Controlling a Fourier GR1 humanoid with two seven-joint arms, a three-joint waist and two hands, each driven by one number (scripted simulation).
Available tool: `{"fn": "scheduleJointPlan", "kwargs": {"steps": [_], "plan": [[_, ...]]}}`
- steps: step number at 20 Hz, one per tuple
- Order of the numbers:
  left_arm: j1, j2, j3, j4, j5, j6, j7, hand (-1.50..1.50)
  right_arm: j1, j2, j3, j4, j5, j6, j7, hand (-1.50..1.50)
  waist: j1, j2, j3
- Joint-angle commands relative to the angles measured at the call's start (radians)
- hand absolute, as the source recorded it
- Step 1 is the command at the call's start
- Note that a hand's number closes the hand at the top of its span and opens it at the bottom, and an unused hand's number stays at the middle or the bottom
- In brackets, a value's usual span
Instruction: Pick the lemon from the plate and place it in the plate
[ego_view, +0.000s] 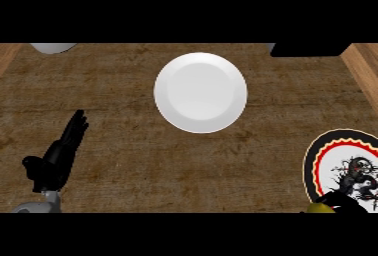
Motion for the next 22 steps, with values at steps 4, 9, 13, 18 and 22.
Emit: {"fn": "scheduleJointPlan", "kwargs": {"steps": [4, 9, 13, 18, 22], "plan": [[0.002, 0.007, 0.004, -0.014, 0.015, -0.026, 0.0, 0.0, 0.038, 0.085, 0.352, -0.164, 0.431, -0.079, 0.343, 1.5, 0.025, 0.007, 0.012], [-0.025, 0.01, 0.013, 0.016, 0.008, -0.022, 0.004, 0.0, -0.044, 0.087, 0.555, -0.233, 0.675, 0.036, 0.494, 1.5, 0.025, 0.009, 0.011], [-0.033, -0.002, -0.002, 0.012, -0.004, -0.015, 0.017, 0.0, -0.143, 0.087, 0.615, -0.266, 0.867, 0.114, 0.551, 1.5, 0.027, 0.01, 0.012], [-0.015, -0.01, -0.006, -0.001, -0.002, -0.023, 0.003, 0.0, -0.266, 0.086, 0.739, -0.235, 0.93, 0.208, 0.621, 1.5, 0.046, 0.012, 0.014], [-0.028, -0.022, -0.024, 0.023, -0.022, -0.023, -0.018, 0.0, -0.381, 0.083, 0.612, -0.226, 0.837, 0.214, 0.59, 1.5, 0.06, 0.024, 0.015]]}}
